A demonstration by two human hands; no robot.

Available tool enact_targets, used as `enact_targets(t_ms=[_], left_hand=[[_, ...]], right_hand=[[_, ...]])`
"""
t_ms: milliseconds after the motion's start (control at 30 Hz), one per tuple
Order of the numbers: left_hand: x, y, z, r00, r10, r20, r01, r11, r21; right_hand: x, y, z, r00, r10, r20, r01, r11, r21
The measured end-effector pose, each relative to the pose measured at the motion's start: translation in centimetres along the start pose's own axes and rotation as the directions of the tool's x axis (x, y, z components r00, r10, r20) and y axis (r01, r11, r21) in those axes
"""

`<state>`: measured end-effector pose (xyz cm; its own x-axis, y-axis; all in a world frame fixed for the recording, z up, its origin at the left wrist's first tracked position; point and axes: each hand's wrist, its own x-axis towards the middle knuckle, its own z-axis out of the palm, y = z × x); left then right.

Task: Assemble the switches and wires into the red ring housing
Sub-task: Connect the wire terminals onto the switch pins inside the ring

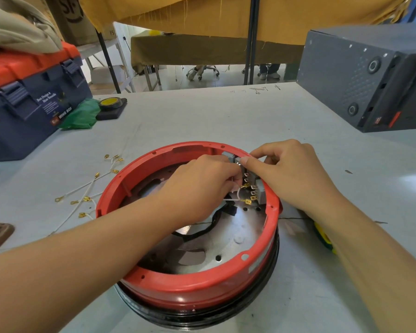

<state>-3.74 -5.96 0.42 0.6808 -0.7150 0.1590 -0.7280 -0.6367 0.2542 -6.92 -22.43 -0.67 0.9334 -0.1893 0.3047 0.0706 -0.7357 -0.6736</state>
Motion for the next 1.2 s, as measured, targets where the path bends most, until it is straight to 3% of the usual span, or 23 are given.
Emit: enact_targets(t_ms=[300, 733, 833, 1033, 1200], left_hand=[[0.1, 0.0, 0.2, 1.0, -0.003, -0.014, 0.003, 1.0, -0.001], [-0.1, 0.3, -1.2, 0.998, -0.054, -0.045, 0.044, 0.979, -0.2], [-0.4, 0.7, -1.7, 0.999, -0.032, 0.007, 0.033, 0.969, -0.245], [-0.3, 1.4, -1.5, 0.996, 0.025, 0.086, -0.01, 0.986, -0.168], [-0.1, 1.6, -1.0, 0.996, 0.016, 0.091, -0.003, 0.99, -0.143]], right_hand=[[0.0, 0.1, 0.1, 1.0, 0.004, 0.002, -0.004, 1.0, 0.006], [0.0, 0.1, -0.1, 0.997, 0.051, 0.063, -0.054, 0.997, 0.049], [0.1, 0.2, -0.1, 0.997, 0.051, 0.062, -0.053, 0.998, 0.027], [0.1, 0.3, -0.1, 0.998, 0.052, 0.047, -0.048, 0.996, -0.079], [0.1, 0.3, -0.3, 0.991, 0.074, 0.115, -0.061, 0.992, -0.113]])
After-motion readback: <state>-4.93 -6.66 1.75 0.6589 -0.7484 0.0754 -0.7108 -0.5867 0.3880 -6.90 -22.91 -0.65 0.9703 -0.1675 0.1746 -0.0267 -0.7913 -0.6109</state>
